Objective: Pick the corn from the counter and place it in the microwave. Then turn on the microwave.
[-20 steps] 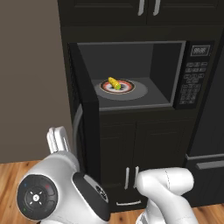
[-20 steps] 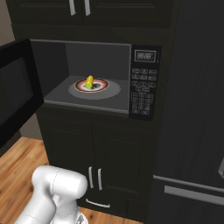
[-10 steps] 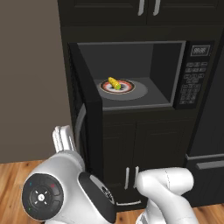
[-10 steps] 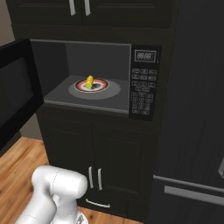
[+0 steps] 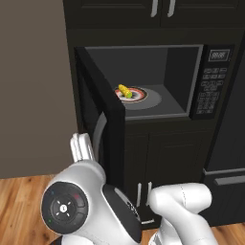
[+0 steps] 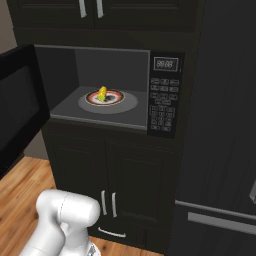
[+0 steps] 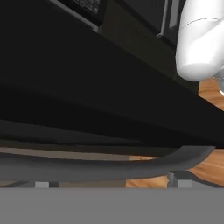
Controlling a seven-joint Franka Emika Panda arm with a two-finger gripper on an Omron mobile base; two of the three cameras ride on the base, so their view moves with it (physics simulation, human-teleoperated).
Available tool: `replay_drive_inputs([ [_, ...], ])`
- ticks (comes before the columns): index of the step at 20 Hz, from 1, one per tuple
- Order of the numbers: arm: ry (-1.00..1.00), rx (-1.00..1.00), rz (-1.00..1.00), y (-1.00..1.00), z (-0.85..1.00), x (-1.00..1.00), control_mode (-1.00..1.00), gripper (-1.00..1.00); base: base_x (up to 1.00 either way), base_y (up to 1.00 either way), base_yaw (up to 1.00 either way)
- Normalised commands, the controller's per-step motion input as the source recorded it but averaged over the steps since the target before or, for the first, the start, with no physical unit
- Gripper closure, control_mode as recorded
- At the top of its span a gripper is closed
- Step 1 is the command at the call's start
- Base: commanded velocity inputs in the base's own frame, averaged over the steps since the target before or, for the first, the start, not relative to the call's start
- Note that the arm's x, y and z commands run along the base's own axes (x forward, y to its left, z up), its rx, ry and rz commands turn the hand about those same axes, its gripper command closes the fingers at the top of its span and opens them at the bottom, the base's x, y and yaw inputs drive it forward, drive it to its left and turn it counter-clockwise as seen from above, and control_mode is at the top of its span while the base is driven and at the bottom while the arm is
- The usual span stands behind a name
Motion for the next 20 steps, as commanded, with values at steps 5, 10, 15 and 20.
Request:
replay_drive_inputs([
  [5,0.02,0.00,0.00,-0.30,0.07,0.00,-1.00,-1.00,0.00,0.00,0.00],
  [10,0.04,0.00,0.00,-0.31,0.01,0.00,-1.00,-1.00,0.00,0.00,0.00],
  [15,0.05,0.00,0.00,-0.33,0.00,0.04,-1.00,-1.00,0.00,0.00,0.00],
  [20,0.03,0.00,0.00,-0.31,0.00,0.12,-1.00,-1.00,0.00,0.00,0.00],
])
